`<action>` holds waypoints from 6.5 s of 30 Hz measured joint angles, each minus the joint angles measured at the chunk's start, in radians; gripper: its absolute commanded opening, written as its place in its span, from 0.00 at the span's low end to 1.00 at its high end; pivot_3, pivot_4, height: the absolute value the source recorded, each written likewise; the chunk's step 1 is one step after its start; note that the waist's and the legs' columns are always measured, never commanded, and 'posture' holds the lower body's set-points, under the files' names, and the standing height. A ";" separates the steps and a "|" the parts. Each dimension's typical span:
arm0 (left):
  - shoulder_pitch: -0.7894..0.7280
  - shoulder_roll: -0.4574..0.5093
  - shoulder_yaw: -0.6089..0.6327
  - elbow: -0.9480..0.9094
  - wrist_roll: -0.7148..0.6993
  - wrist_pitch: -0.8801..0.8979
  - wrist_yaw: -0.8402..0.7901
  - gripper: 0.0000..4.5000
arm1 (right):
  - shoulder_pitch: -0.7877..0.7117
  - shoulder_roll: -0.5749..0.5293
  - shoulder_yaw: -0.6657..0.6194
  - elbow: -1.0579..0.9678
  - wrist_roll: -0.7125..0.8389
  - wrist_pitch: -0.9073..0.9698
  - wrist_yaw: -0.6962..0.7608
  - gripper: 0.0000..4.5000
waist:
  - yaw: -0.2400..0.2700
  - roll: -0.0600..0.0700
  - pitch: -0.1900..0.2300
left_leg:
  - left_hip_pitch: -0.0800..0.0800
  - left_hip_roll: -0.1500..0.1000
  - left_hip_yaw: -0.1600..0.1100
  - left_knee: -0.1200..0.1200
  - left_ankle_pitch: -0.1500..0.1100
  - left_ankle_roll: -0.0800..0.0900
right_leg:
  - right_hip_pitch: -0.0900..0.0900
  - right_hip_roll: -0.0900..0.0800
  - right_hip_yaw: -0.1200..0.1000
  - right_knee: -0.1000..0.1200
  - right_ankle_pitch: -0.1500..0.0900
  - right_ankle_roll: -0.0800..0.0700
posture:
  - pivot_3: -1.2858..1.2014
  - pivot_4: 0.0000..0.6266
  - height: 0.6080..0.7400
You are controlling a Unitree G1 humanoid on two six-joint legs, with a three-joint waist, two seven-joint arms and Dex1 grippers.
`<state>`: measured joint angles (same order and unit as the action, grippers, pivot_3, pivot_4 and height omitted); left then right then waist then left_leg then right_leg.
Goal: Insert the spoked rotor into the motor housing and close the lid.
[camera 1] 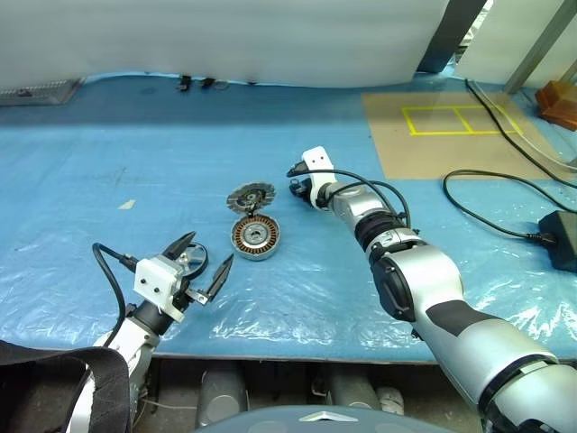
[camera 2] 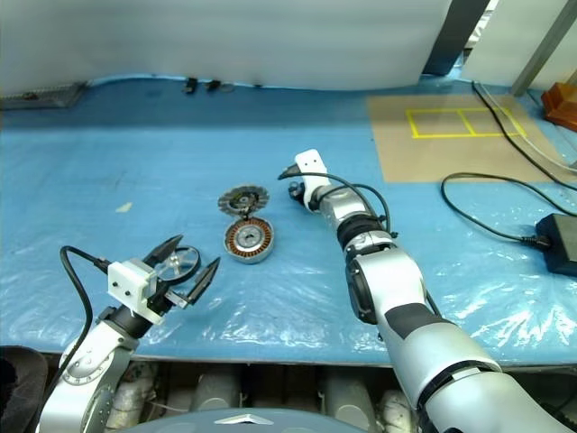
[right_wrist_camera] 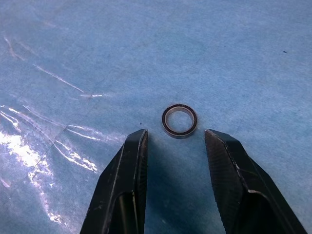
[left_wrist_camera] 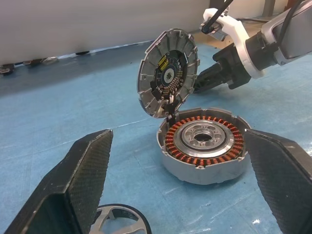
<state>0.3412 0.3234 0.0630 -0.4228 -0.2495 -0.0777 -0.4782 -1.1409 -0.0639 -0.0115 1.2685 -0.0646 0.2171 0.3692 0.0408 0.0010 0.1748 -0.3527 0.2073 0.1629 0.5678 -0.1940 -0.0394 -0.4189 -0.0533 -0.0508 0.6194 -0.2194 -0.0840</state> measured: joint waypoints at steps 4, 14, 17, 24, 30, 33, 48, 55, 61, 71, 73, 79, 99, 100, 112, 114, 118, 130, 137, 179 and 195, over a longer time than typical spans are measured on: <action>0.000 0.000 0.000 0.000 0.000 0.000 0.001 1.00 | -0.002 0.004 0.006 0.004 -0.010 -0.009 -0.006 0.41 | 0.000 0.000 0.000 | 0.000 0.000 0.000 0.000 0.000 0.000 | 0.000 0.000 0.000 0.000 0.000 0.000 | 0.52 0.24 1.00; -0.008 0.000 0.001 0.000 0.000 0.000 0.001 1.00 | -0.026 0.022 0.007 0.024 -0.016 0.002 -0.023 0.90 | 0.002 0.000 0.000 | -0.002 0.000 0.000 0.000 0.000 0.000 | -0.002 0.000 0.000 0.000 0.000 0.000 | 0.52 0.24 1.00; -0.007 -0.002 0.001 0.000 0.002 -0.001 0.004 1.00 | -0.033 0.025 0.007 0.032 -0.018 0.005 -0.040 0.90 | 0.002 0.000 0.000 | -0.002 0.000 0.000 0.000 0.000 0.000 | -0.002 0.000 0.000 0.000 0.000 0.000 | 0.52 0.24 1.00; 0.002 -0.018 0.000 0.000 0.012 -0.005 0.021 1.00 | -0.047 0.033 0.006 0.050 -0.020 0.007 -0.050 0.81 | 0.001 0.000 0.000 | -0.002 0.000 0.000 0.000 0.000 0.000 | -0.002 0.000 0.000 0.000 0.000 0.000 | 0.52 0.24 1.00; 0.017 -0.025 -0.004 0.000 0.024 -0.012 0.029 1.00 | -0.055 0.042 0.006 0.055 -0.033 0.006 -0.062 0.38 | 0.001 0.000 0.000 | -0.005 0.000 0.001 0.000 0.000 0.000 | -0.004 0.000 0.000 0.000 0.000 0.000 | 0.52 0.24 1.00; 0.018 -0.026 -0.004 0.000 0.026 -0.013 0.031 1.00 | -0.057 0.044 0.007 0.057 -0.039 0.005 -0.068 0.22 | 0.001 0.000 0.000 | -0.005 0.000 0.001 0.000 0.000 0.000 | -0.005 0.000 0.000 0.000 0.000 0.000 | 0.52 0.24 1.00; 0.011 -0.027 -0.006 0.000 0.027 -0.013 0.025 1.00 | -0.058 0.023 0.022 0.060 -0.073 -0.018 -0.043 0.22 | 0.001 0.001 0.000 | -0.006 0.000 0.001 0.000 0.000 0.000 | -0.006 0.000 0.000 0.000 0.000 0.000 | 0.52 0.24 1.00; -0.026 -0.012 -0.007 0.012 0.012 -0.012 -0.010 1.00 | -0.022 -0.043 0.056 0.013 -0.090 -0.051 0.032 0.22 | 0.004 0.001 0.001 | -0.008 0.000 0.001 0.002 0.000 0.000 | -0.006 0.000 0.000 0.001 0.000 0.000 | 0.52 0.24 1.00; -0.039 -0.008 -0.011 0.017 0.006 -0.010 -0.025 1.00 | 0.008 -0.075 0.096 -0.035 -0.111 -0.100 0.088 0.22 | 0.000 0.002 0.001 | -0.008 0.001 0.001 0.002 0.000 0.000 | -0.006 0.000 0.000 0.002 0.000 0.000 | 0.52 0.24 1.00; 0.030 0.002 0.015 0.023 -0.025 -0.033 -0.060 1.00 | 0.290 -0.293 0.114 -0.645 0.060 -0.030 0.622 0.22 | 0.011 0.001 0.001 | -0.012 0.001 0.000 0.003 0.000 0.002 | -0.006 0.001 -0.001 0.000 0.000 0.000 | 0.52 0.24 1.00; 0.040 0.015 0.021 0.023 -0.043 -0.040 -0.080 1.00 | 0.375 -0.327 0.139 -0.806 0.107 0.013 0.715 0.22 | 0.008 0.001 0.001 | -0.011 0.002 0.000 0.003 0.000 0.002 | -0.006 0.001 -0.001 0.000 0.000 0.000 | 0.52 0.24 1.00; 0.022 0.051 0.042 0.023 -0.091 -0.031 -0.121 1.00 | 0.430 -0.330 0.226 -1.046 0.170 0.145 0.827 0.22 | -0.002 0.000 0.001 | -0.006 0.001 0.000 0.004 0.000 0.001 | -0.005 0.002 0.000 0.002 -0.002 0.006 | 0.52 0.24 1.00; -0.007 0.015 -0.025 0.046 -0.036 -0.034 -0.100 1.00 | 0.283 -0.179 0.448 -0.842 0.024 0.120 0.758 0.22 | 0.001 -0.001 0.001 | -0.008 0.001 0.000 0.003 0.000 0.001 | -0.005 0.000 0.000 0.000 0.001 0.000 | 0.52 0.24 1.00; -0.008 0.015 -0.025 0.051 -0.036 -0.035 -0.099 1.00 | 0.278 -0.174 0.448 -0.828 0.024 0.120 0.757 0.22 | 0.002 -0.001 0.001 | -0.008 0.001 0.000 0.003 0.000 0.001 | -0.005 0.000 0.000 0.000 0.001 0.000 | 0.52 0.24 1.00; -0.014 0.013 -0.025 0.056 -0.036 -0.040 -0.085 1.00 | 0.250 -0.153 0.470 -0.756 -0.017 0.087 0.748 0.22 | 0.000 -0.001 0.001 | -0.007 0.001 0.000 0.004 0.000 0.001 | -0.005 0.000 0.000 0.001 0.001 0.000 | 0.52 0.24 1.00; -0.014 0.013 -0.025 0.056 -0.036 -0.041 -0.083 1.00 | 0.250 -0.153 0.476 -0.750 -0.028 0.067 0.747 0.22 | 0.001 -0.001 0.001 | -0.007 0.001 0.000 0.004 0.000 0.001 | -0.005 0.000 0.000 0.001 0.001 0.000 | 0.52 0.24 1.00; -0.011 0.015 -0.024 0.055 -0.036 -0.041 -0.080 1.00 | 0.250 -0.148 0.487 -0.743 -0.043 0.030 0.745 0.22 | 0.000 -0.001 0.001 | -0.006 0.001 0.000 0.004 0.000 0.001 | -0.004 0.000 0.000 0.001 0.001 0.000 | 0.52 0.24 1.00; -0.012 0.018 -0.023 0.054 -0.036 -0.041 -0.079 1.00 | 0.250 -0.149 0.488 -0.730 -0.054 -0.003 0.749 0.22 | 0.001 -0.001 0.001 | -0.005 0.001 0.000 0.004 0.000 0.001 | -0.003 0.000 0.000 0.001 0.001 0.000 | 0.52 0.24 1.00; -0.015 0.020 -0.021 0.054 -0.036 -0.041 -0.078 1.00 | 0.241 -0.159 0.487 -0.726 -0.054 0.004 0.775 0.22 | 0.001 -0.001 0.001 | -0.005 0.001 0.000 0.004 0.000 0.001 | -0.003 0.000 0.000 0.001 0.001 0.000 | 0.52 0.24 1.00; -0.027 0.023 -0.017 0.054 -0.036 -0.040 -0.073 1.00 | 0.200 -0.127 0.485 -0.659 -0.043 0.039 0.801 0.22 | 0.002 -0.001 0.001 | 0.000 0.001 0.000 0.004 0.000 0.001 | 0.001 0.000 0.001 0.003 0.001 0.000 | 0.52 0.24 1.00; -0.039 0.026 -0.017 0.054 -0.036 -0.036 -0.076 1.00 | 0.201 -0.136 0.457 -0.664 -0.026 0.090 0.825 0.22 | 0.002 -0.001 0.001 | 0.000 0.001 0.000 0.004 0.000 0.001 | 0.000 0.000 0.001 0.002 0.001 -0.001 | 0.52 0.24 1.00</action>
<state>0.3025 0.3492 0.0456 -0.3685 -0.2856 -0.1138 -0.5538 -0.9400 -0.1999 0.4458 0.6049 -0.0905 0.3067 1.1944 0.0427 -0.0001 0.1756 -0.3532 0.2082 0.1632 0.5719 -0.1942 -0.0384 -0.4186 -0.0533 -0.0500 0.6219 -0.2183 -0.0845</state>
